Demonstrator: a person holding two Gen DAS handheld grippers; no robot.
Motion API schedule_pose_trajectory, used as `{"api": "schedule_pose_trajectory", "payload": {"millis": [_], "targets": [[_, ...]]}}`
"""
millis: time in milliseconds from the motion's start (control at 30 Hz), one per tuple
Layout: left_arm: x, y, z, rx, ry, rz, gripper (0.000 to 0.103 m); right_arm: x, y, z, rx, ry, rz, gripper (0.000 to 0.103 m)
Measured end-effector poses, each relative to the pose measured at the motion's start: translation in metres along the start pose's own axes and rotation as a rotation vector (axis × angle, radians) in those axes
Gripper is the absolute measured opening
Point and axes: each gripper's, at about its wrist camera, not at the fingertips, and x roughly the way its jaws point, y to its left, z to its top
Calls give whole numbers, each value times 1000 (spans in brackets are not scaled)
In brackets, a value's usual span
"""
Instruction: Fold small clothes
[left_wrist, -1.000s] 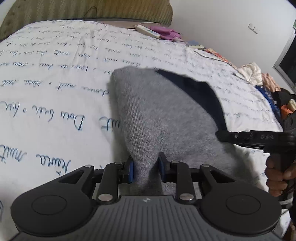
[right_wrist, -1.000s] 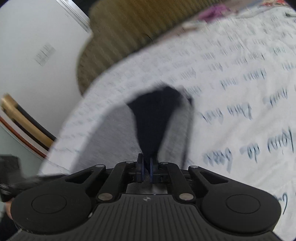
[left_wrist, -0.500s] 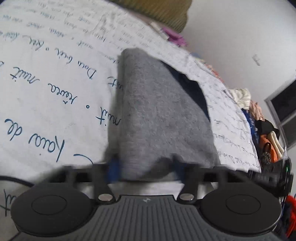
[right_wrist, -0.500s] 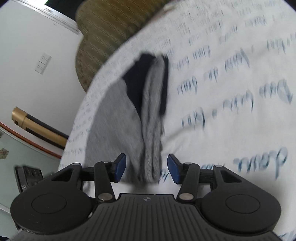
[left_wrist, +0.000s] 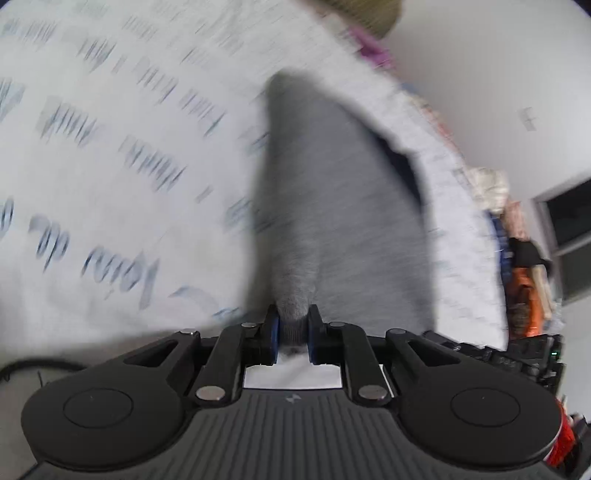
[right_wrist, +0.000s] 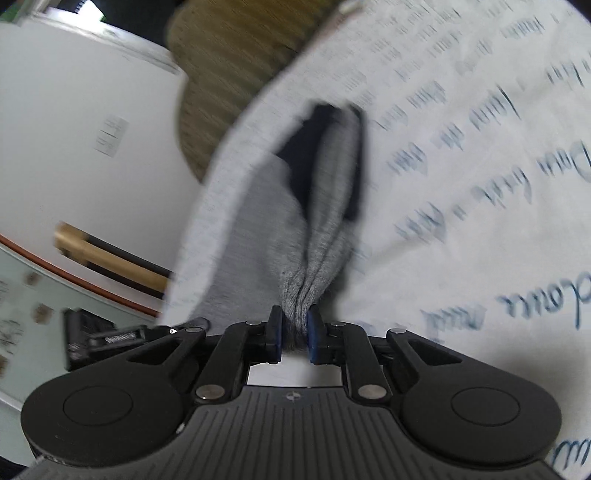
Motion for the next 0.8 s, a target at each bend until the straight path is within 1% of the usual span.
{"api": "schedule_pose_trajectory", "payload": {"millis": [33, 67, 100, 133, 167, 200, 233, 267, 300, 333, 367, 433, 467, 500, 533, 567, 600, 633, 667, 733, 800], "targets": [[-3, 4, -4, -16, -19, -25, 16, 5, -10, -4, 23, 5, -19, 19], [-10, 2, -7, -4, -32, -20, 16, 6, -16, -7, 46, -2, -13, 22], [-19, -6, -11, 43, -62, 18, 19, 1, -18, -9, 67, -20, 1, 27], [-30, -18, -17, 123, -115, 84, 22, -5, -15, -11, 68, -38, 2, 31], [-40, -32, -25, 225, -179, 147, 25, -14, -9, -12, 45, -66, -5, 35], [-47, -47, -34, 328, -233, 187, 35, -24, 0, -14, 2, -102, -21, 35], [-51, -60, -42, 406, -267, 194, 50, -31, 9, -15, -45, -126, -33, 35], [-51, -71, -49, 464, -286, 171, 59, -34, 21, -17, -92, -133, -33, 35], [-47, -80, -56, 511, -284, 134, 68, -34, 32, -18, -135, -124, -19, 35], [-39, -87, -62, 552, -256, 104, 68, -30, 45, -22, -177, -104, -2, 35], [-26, -93, -66, 577, -218, 104, 68, -22, 56, -25, -217, -73, 13, 36], [1, -99, -70, 606, -171, 162, 68, 1, 71, -30, -278, -8, 15, 36], [13, -96, -68, 616, -170, 202, 68, 14, 76, -31, -294, 12, -16, 37], [21, -90, -65, 617, -182, 245, 65, 26, 75, -31, -305, 25, -50, 39], [23, -86, -63, 630, -204, 251, 65, 35, 71, -30, -310, 29, -83, 34], [22, -84, -62, 639, -210, 245, 65, 42, 62, -30, -296, 36, -120, 22], [20, -84, -62, 635, -206, 240, 65, 47, 52, -28, -256, 47, -133, 7], [16, -83, -62, 635, -208, 234, 65, 47, 42, -26, -208, 41, -124, 6], [12, -83, -64, 640, -213, 232, 65, 43, 36, -24, -168, 44, -104, 7], [-5, -81, -67, 633, -235, 236, 66, 31, 37, -27, -161, 33, -97, 14], [-25, -81, -72, 611, -275, 220, 67, 14, 43, -35, -192, -5, -112, 37]]}}
